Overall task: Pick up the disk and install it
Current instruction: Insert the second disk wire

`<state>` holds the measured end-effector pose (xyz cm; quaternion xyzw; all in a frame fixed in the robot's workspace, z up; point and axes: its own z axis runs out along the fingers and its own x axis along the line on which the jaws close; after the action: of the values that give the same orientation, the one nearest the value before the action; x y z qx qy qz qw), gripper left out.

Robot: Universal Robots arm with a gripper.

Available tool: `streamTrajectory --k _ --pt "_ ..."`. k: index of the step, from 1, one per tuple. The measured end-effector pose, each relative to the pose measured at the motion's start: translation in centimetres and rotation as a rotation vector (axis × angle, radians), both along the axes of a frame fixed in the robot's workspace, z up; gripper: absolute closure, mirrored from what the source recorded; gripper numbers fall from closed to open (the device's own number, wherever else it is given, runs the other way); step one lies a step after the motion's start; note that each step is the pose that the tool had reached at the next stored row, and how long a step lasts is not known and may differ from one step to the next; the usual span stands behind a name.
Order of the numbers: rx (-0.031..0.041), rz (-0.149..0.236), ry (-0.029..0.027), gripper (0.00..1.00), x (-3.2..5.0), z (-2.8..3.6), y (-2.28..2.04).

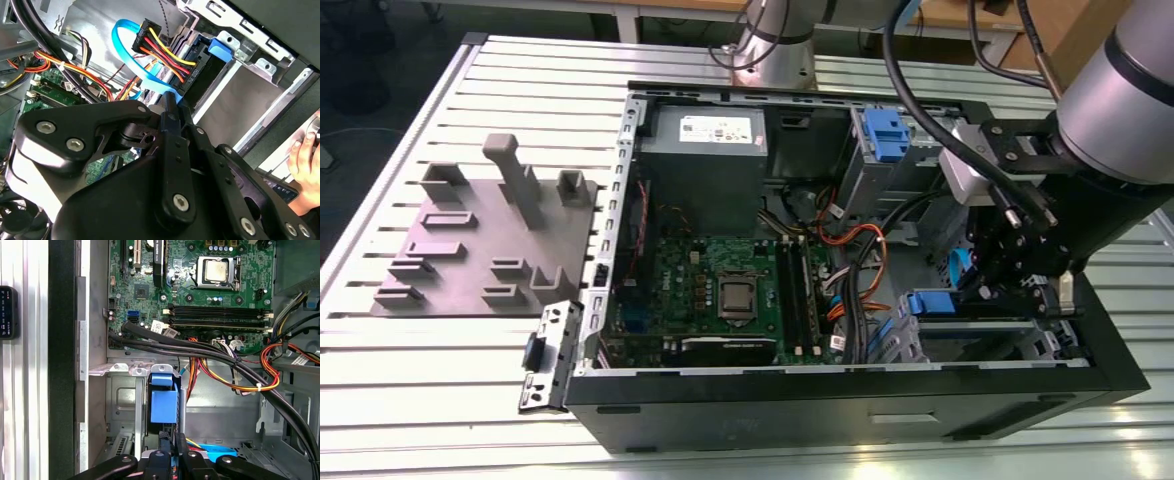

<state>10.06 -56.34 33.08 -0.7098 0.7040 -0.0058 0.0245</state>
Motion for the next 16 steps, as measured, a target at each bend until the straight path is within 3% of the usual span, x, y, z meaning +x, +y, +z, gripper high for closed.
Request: streamTrajectory --k 6,7,12,16 --pt "0.0002 0.0 0.0 0.83 0.0 -0.02 0.0" --pt "0.0001 0.0 0.0 0.76 0.01 -0.01 0.0" --pt "0.0005 0.0 -0.0001 0.76 0.01 0.04 0.0" --pt "0.0005 0.0 0.0006 0.76 0.01 0.57 0.0"
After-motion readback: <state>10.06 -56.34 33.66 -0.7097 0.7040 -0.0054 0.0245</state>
